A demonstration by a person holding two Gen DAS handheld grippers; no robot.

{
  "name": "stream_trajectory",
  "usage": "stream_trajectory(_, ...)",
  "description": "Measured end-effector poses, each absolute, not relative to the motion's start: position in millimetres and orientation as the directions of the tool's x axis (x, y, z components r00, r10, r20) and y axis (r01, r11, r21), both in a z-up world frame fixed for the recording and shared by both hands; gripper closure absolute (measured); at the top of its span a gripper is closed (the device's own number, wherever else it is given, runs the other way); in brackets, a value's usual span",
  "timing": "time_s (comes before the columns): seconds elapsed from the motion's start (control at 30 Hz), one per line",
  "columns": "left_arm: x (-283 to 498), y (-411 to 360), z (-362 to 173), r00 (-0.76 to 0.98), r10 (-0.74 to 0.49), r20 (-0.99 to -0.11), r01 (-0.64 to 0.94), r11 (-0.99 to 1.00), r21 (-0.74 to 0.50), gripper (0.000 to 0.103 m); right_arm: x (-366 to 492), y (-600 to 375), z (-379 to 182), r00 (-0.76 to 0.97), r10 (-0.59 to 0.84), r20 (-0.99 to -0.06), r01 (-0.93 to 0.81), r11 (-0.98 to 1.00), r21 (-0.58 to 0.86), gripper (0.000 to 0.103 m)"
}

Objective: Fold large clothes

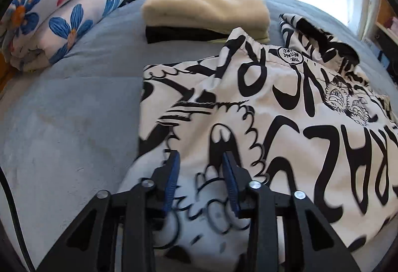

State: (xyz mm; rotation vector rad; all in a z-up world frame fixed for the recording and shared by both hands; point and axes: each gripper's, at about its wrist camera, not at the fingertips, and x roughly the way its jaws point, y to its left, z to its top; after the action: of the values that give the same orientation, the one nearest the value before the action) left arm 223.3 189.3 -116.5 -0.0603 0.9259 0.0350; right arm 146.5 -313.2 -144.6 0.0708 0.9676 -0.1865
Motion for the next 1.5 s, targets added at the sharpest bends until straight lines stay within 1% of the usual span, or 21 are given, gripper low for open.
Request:
stream_trajectory(0.03, 221, 190, -116, 0.606, 0.012, -0.796, -0.056, 0.998, -0.027, 0.069, 138, -332, -144, 0.562, -0.1, -0.821, 0.214, 0.976, 0.028, 0.103)
stream_trajectory(0.07, 221, 191, -115, 0.604, 0.019, -0.796, -0.057, 0.998, -0.02, 0.069, 132, -343, -141, 0.566, -0.109, -0.817, 0.242, 0.969, 0.039, 0.103)
stream_trajectory(0.1, 222, 191, -115, 0.603, 0.024, -0.798, -0.061, 0.998, -0.015, 0.069, 125, -352, -137, 0.563, -0.155, -0.812, 0.281, 0.96, 0.012, 0.103)
stream_trajectory(0.17, 225, 190, -114, 0.596, 0.039, -0.802, -0.071, 0.997, -0.004, 0.069, 117, -360, -133, 0.575, -0.151, -0.804, 0.286, 0.958, 0.025, 0.103)
stream_trajectory(0.33, 231, 191, -118, 0.584, 0.052, -0.81, -0.075, 0.997, 0.009, 0.069, 123, -352, -135, 0.552, -0.205, -0.808, 0.289, 0.956, -0.045, 0.103)
stream_trajectory(0.43, 231, 188, -116, 0.578, 0.064, -0.814, -0.071, 0.997, 0.028, 0.069, 118, -354, -135, 0.549, -0.195, -0.813, 0.314, 0.949, -0.016, 0.103)
stream_trajectory(0.53, 230, 186, -112, 0.567, 0.063, -0.821, -0.079, 0.997, 0.022, 0.069, 121, -350, -134, 0.542, -0.199, -0.817, 0.313, 0.95, -0.024, 0.103)
stream_trajectory(0.57, 229, 187, -110, 0.563, 0.062, -0.824, -0.083, 0.996, 0.018, 0.069, 118, -349, -132, 0.54, -0.197, -0.818, 0.31, 0.95, -0.024, 0.101)
stream_trajectory(0.6, 228, 187, -108, 0.561, 0.061, -0.826, -0.086, 0.996, 0.015, 0.069, 118, -347, -131, 0.536, -0.197, -0.821, 0.312, 0.95, -0.024, 0.101)
stream_trajectory(0.67, 225, 186, -104, 0.557, 0.057, -0.829, -0.088, 0.996, 0.009, 0.067, 117, -346, -129, 0.529, -0.192, -0.827, 0.318, 0.948, -0.017, 0.1)
stream_trajectory(0.8, 212, 182, -92, 0.558, 0.051, -0.828, -0.084, 0.996, 0.005, 0.051, 112, -340, -122, 0.522, -0.159, -0.838, 0.325, 0.945, 0.023, 0.1)
stream_trajectory(0.93, 196, 173, -81, 0.561, 0.066, -0.825, -0.063, 0.997, 0.037, 0.047, 104, -327, -115, 0.518, -0.135, -0.845, 0.304, 0.952, 0.034, 0.1)
stream_trajectory(1.07, 180, 162, -74, 0.527, 0.082, -0.846, -0.036, 0.997, 0.074, 0.045, 94, -307, -110, 0.512, -0.11, -0.852, 0.278, 0.96, 0.043, 0.1)
stream_trajectory(1.2, 162, 153, -67, 0.516, 0.054, -0.855, -0.01, 0.998, 0.058, 0.045, 84, -289, -106, 0.509, -0.058, -0.859, 0.244, 0.967, 0.079, 0.1)
stream_trajectory(1.5, 124, 133, -55, 0.531, 0.002, -0.847, 0.023, 1.0, 0.017, 0.045, 62, -246, -95, 0.528, 0.008, -0.849, 0.149, 0.983, 0.103, 0.1)
